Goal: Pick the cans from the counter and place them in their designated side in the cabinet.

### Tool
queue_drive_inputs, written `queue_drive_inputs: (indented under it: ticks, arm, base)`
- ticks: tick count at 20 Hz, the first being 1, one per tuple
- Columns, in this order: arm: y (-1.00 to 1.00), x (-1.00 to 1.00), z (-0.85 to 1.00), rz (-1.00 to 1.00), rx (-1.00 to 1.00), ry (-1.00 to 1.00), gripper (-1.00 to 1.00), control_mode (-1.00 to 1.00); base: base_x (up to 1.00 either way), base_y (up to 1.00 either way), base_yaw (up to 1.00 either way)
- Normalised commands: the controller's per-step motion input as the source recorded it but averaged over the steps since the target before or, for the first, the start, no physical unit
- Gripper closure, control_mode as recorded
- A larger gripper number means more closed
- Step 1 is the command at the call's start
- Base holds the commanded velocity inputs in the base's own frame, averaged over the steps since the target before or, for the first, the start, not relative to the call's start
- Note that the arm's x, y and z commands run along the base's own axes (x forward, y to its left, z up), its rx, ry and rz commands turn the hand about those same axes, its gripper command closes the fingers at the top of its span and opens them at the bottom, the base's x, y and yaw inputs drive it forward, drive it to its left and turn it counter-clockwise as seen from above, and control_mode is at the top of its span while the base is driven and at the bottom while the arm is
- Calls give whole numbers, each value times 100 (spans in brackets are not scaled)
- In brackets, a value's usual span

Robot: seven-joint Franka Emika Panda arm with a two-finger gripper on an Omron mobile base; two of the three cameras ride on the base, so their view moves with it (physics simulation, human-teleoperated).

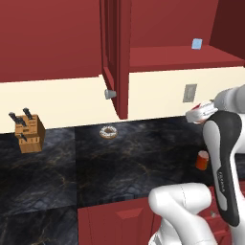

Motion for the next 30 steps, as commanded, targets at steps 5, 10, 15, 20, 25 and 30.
queue_drive_inputs:
  ticks: [5,10,15,20,25,30]
  arm:
    - [4,0,31,3,-2,-4,100,-100]
    - [4,0,31,2,-2,-8,100,-100]
    - [3,0,32,2,-2,-9,100,-100]
    - [0,0,28,3,-2,-9,100,-100]
    - [4,0,25,3,-2,-8,100,-100]
    - [5,0,23,3,-2,-7,100,-100]
  base:
    - [0,0,0]
    - [0,0,0]
    - [0,0,0]
    - [0,0,0]
    - [0,0,0]
    - [0,0,0]
